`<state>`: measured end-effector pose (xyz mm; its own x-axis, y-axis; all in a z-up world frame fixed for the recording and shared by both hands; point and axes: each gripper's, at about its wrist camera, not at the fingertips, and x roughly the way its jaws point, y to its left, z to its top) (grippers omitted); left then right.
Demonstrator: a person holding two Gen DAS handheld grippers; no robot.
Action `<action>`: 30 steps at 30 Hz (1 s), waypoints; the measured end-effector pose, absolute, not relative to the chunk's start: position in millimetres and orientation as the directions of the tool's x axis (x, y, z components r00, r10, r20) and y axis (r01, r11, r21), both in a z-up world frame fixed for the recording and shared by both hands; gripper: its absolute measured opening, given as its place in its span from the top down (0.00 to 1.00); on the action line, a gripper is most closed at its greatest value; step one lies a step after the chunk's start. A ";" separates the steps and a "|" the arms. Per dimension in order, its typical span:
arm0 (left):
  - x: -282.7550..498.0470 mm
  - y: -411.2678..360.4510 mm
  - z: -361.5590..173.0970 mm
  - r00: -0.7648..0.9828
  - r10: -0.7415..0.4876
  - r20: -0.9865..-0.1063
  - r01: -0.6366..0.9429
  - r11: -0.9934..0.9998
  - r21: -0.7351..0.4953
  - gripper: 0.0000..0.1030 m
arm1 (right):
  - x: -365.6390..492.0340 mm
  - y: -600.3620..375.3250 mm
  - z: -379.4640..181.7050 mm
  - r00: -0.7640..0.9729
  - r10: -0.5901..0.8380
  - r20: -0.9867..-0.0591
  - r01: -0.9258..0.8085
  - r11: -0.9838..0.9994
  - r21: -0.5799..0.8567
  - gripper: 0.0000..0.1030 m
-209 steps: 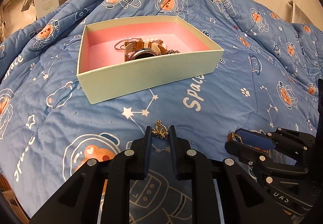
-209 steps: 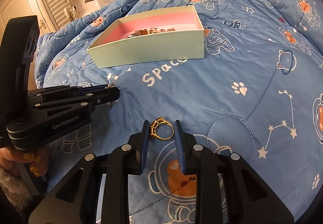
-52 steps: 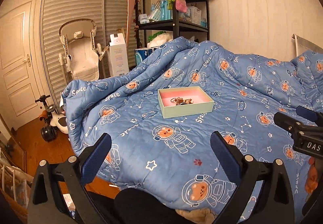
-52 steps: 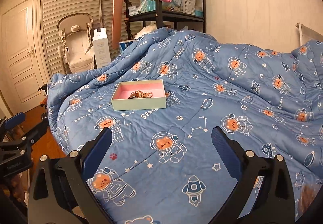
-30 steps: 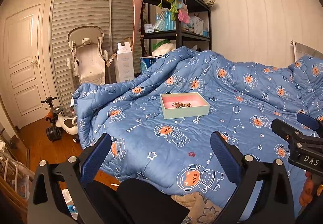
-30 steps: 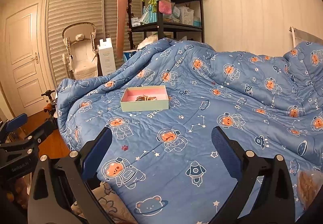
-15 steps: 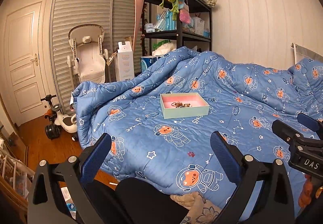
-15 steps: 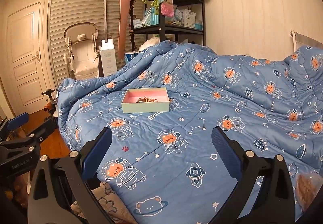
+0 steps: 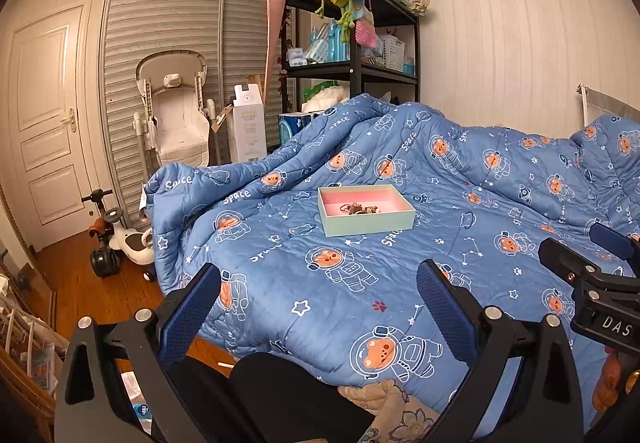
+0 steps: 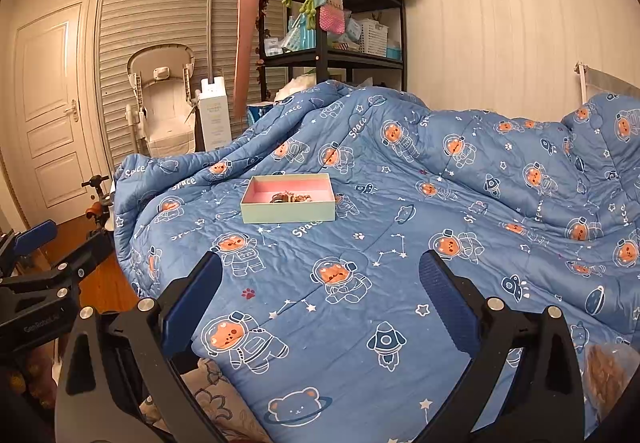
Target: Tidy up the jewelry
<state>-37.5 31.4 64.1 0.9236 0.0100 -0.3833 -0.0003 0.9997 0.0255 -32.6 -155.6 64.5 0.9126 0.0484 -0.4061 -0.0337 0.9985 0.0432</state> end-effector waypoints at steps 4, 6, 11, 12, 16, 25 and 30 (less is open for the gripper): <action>-38.1 31.8 65.0 0.924 0.011 -0.382 -0.002 1.000 0.023 0.06 | -31.8 -155.9 64.5 0.912 0.049 -0.407 -0.034 0.998 0.043 0.06; -37.8 32.4 65.0 0.924 0.010 -0.382 -0.002 1.000 0.022 0.06 | -31.9 -156.6 64.8 0.911 0.048 -0.409 -0.034 0.999 0.043 0.06; -39.4 32.4 65.2 0.925 0.011 -0.380 -0.002 1.000 0.023 0.06 | -32.4 -156.7 64.4 0.911 0.047 -0.409 -0.033 0.999 0.041 0.06; -39.4 32.4 65.3 0.925 0.010 -0.379 -0.001 1.000 0.023 0.06 | -32.5 -156.8 64.6 0.912 0.048 -0.409 -0.033 0.999 0.042 0.06; -39.5 31.6 65.1 0.924 0.012 -0.381 -0.005 1.000 0.021 0.06 | -32.6 -157.4 65.2 0.912 0.047 -0.407 -0.032 0.999 0.042 0.06; -39.9 32.4 65.7 0.922 0.021 -0.386 -0.015 1.000 0.019 0.06 | -32.7 -158.0 65.2 0.912 0.048 -0.407 -0.034 0.999 0.042 0.06; -40.5 34.9 66.5 0.920 0.022 -0.392 -0.020 1.000 0.007 0.06 | -32.4 -157.7 65.6 0.910 0.051 -0.412 -0.038 0.999 0.039 0.06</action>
